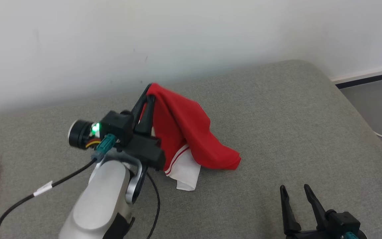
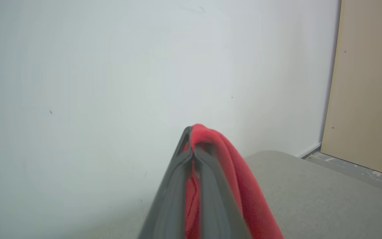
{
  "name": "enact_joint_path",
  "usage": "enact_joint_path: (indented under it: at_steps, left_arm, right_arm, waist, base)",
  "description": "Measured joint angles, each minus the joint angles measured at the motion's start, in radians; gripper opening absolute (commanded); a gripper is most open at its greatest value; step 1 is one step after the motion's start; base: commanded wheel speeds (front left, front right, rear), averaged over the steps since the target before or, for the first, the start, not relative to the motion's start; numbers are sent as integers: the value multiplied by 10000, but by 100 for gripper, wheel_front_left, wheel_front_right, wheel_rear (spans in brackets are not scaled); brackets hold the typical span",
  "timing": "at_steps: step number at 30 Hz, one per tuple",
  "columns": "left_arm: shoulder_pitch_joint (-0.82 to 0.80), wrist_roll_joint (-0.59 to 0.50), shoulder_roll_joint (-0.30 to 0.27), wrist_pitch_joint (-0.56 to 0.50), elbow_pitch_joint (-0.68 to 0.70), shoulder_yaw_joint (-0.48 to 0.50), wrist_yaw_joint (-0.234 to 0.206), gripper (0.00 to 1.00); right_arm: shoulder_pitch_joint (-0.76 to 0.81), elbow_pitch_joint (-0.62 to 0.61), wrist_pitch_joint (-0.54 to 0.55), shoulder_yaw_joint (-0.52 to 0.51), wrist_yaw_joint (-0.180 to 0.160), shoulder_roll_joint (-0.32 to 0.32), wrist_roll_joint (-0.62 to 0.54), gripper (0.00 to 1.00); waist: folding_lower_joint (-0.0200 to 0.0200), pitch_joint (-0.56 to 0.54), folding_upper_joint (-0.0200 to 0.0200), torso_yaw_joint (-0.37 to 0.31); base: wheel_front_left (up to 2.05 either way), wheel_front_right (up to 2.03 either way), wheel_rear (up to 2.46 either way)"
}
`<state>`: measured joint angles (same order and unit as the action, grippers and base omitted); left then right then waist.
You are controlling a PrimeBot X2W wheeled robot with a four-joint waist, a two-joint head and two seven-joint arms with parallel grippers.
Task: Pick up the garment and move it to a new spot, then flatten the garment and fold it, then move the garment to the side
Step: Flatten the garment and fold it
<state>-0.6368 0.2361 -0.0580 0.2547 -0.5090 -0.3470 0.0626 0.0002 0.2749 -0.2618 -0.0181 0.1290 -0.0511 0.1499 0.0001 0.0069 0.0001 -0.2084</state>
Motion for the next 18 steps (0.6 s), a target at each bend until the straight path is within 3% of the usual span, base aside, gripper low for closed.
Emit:
enact_joint_path:
  at_steps: [12, 18]
  left_arm:
    - [-1903, -199, 52, -180, 1367, -838, -109, 0]
    - [-2657, 627, 58, -188, 2056, -1620, -249, 0]
  right_arm:
    - [10, 2, 0, -19, 0, 0, 102, 100]
    - [8, -15, 0, -54, 0, 2, 115, 100]
  waist:
    - [0, -122, 0, -153]
    - [-1, -140, 0, -129]
  base:
    - [0, 0, 0]
    - [0, 0, 0]
